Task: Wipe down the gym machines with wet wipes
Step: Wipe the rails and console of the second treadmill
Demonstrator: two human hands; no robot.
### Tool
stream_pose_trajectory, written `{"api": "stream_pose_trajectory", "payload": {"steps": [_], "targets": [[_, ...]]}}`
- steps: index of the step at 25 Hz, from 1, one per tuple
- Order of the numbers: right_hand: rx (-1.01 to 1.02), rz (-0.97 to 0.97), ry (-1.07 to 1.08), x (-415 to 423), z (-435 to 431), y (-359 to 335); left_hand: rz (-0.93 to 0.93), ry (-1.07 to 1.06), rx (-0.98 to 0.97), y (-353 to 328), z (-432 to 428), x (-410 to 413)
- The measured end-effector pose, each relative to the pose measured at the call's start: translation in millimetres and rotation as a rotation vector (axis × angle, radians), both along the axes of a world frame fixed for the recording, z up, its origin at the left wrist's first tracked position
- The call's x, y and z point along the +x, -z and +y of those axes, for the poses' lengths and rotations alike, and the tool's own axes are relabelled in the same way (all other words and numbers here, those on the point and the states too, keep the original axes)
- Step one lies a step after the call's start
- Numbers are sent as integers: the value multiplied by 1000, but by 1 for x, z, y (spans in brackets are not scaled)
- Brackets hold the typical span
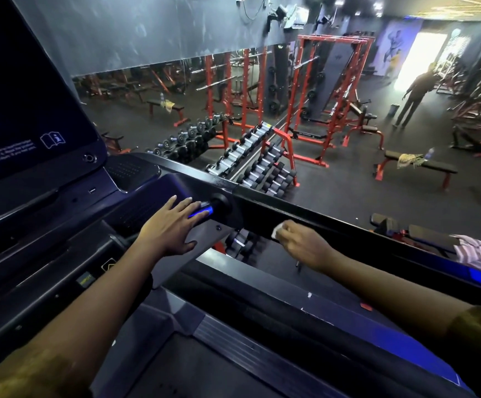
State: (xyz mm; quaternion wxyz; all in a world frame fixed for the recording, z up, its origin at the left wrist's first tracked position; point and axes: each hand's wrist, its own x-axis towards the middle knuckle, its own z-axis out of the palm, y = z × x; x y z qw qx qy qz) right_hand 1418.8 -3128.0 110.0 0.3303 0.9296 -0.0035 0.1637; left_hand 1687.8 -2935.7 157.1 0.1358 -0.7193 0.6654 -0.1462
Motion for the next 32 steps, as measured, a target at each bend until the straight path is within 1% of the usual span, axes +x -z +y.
{"api": "stream_pose_trajectory", "payload": {"steps": [1, 3, 5, 7, 8, 9, 12, 13, 15, 17, 18, 19, 22, 24, 26, 28, 30, 31, 32], "targets": [[12, -84, -7, 11, -1, -11, 11, 8, 0, -1, 0, 0], [49, -123, -12, 30, -1, -27, 10, 80, -47, -2, 2, 0], [21, -66, -3, 29, 0, -29, 56, 155, -159, 4, 1, 2], [-50, 17, 4, 6, 2, -18, 147, 193, -204, 11, -2, -9], [-51, 28, 21, -8, 5, -13, 180, 221, -199, 15, -7, -20], [-11, -1, 37, -21, 6, -6, 196, 253, -188, 20, -13, -30], [362, -175, 129, -57, 10, 15, 210, 325, -133, 27, -38, -57], [424, -210, 160, -68, 13, 21, 225, 343, -126, 25, -47, -63], [433, -187, 189, -84, 17, 22, 250, 389, -98, 16, -68, -73], [283, -158, 182, -84, 18, 10, 253, 446, -76, 6, -90, -80], [204, -171, 179, -80, 17, 0, 250, 484, -68, 2, -101, -83], [170, -203, 168, -76, 17, -10, 249, 525, -58, -1, -111, -86], [224, -221, 194, -79, 18, -15, 232, 643, -17, -8, -134, -94], [318, -221, 263, -90, 20, -2, 213, 715, 6, -11, -148, -97], [443, -258, 375, -97, 29, 13, 184, 766, 38, -10, -160, -96], [579, -363, 490, -105, 37, 35, 163, 796, 79, -4, -170, -92], [617, -547, 653, -109, 49, 55, 172, 824, 102, 3, -177, -87], [647, -711, 732, -108, 58, 65, 187, 846, 86, 7, -179, -86], [721, -940, 815, -104, 67, 74, 206, 865, 62, 10, -181, -84]]}}
